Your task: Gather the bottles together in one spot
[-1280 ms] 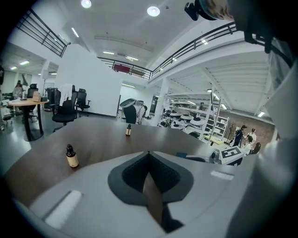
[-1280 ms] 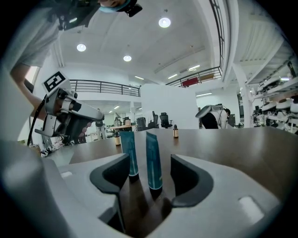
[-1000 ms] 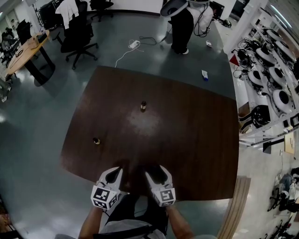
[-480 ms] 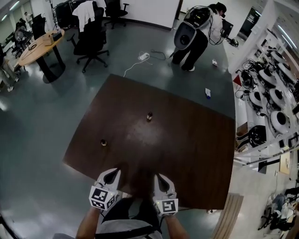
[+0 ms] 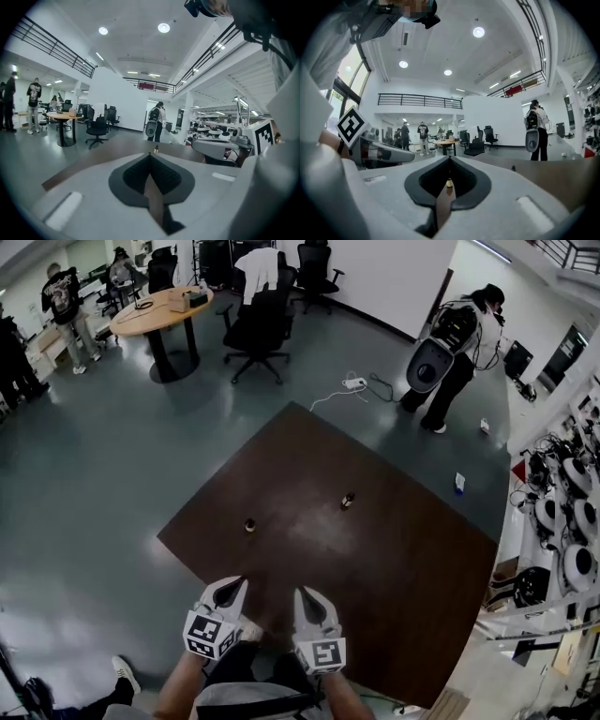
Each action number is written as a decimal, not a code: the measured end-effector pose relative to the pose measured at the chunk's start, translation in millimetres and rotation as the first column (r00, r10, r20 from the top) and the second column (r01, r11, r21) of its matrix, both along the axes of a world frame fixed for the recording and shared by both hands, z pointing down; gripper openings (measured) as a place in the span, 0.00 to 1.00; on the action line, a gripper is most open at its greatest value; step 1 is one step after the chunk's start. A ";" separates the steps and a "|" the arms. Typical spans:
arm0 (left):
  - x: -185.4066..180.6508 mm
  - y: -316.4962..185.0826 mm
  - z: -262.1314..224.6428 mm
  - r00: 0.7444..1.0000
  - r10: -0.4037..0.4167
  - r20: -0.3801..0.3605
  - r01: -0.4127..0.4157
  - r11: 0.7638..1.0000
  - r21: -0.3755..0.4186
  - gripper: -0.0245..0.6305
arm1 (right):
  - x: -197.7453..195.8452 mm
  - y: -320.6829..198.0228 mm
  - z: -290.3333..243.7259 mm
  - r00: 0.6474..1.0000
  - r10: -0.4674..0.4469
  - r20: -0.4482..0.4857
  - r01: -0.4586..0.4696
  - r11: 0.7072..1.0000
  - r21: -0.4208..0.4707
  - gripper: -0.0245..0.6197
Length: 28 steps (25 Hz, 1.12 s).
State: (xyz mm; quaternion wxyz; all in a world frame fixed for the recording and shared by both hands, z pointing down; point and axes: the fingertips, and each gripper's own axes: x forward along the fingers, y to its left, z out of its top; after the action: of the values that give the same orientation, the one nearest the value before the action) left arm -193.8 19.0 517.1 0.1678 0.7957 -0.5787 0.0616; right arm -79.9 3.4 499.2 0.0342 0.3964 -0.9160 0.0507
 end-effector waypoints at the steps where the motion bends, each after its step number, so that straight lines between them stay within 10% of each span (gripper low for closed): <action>1: -7.6 2.2 0.8 1.000 -0.022 0.002 0.022 1.000 -0.002 0.04 | -8.0 -0.1 0.5 1.000 -0.024 -0.003 0.024 1.000 -0.001 0.04; 10: -61.1 0.7 14.1 0.991 -0.135 -0.013 0.134 0.991 -0.019 0.04 | -74.8 -11.1 25.3 0.991 -0.134 0.001 0.134 0.990 -0.051 0.04; 28: -105.3 -41.3 101.8 0.999 -0.041 -0.012 0.040 0.991 -0.126 0.04 | -142.0 -60.5 120.7 0.996 -0.045 -0.073 0.033 0.988 -0.152 0.04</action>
State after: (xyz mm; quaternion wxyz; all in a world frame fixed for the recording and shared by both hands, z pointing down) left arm -299.1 -22.3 618.9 0.2228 0.7721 -0.5885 0.0887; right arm -221.8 -57.1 620.0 0.1000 0.3764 -0.9151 0.1041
